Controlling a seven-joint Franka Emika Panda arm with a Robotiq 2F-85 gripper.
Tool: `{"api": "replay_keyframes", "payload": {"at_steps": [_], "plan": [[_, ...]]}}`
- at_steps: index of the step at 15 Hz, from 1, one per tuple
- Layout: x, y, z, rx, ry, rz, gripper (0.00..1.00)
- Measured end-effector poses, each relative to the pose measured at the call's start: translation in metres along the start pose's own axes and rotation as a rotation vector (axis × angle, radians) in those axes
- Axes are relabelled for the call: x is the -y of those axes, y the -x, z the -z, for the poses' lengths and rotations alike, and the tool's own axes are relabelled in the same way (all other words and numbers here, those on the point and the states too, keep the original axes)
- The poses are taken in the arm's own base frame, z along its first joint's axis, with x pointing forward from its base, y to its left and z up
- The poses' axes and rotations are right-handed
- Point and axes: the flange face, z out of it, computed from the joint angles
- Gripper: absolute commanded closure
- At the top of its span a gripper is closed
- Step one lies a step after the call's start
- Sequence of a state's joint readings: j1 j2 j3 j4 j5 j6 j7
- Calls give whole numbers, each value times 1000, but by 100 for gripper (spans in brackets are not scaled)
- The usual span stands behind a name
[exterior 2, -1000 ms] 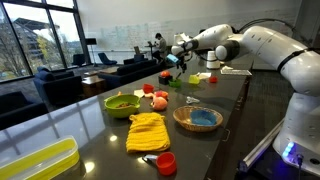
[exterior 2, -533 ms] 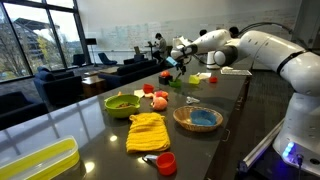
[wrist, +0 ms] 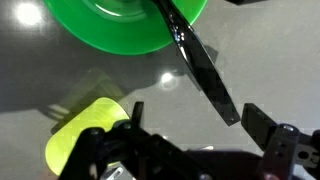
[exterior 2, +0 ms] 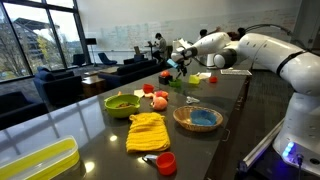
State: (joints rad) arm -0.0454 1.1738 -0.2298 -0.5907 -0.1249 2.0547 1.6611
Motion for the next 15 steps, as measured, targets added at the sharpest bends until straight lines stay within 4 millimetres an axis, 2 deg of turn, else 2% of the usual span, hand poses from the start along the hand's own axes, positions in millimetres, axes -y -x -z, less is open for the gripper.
{"api": "replay_keyframes", "payload": {"at_steps": [6,10,15], "plan": [[-5,3,-7,3,40,42,0],[-17,10,-11,95,148,224,0],[-30,6,-14,143,255,385,0]]}}
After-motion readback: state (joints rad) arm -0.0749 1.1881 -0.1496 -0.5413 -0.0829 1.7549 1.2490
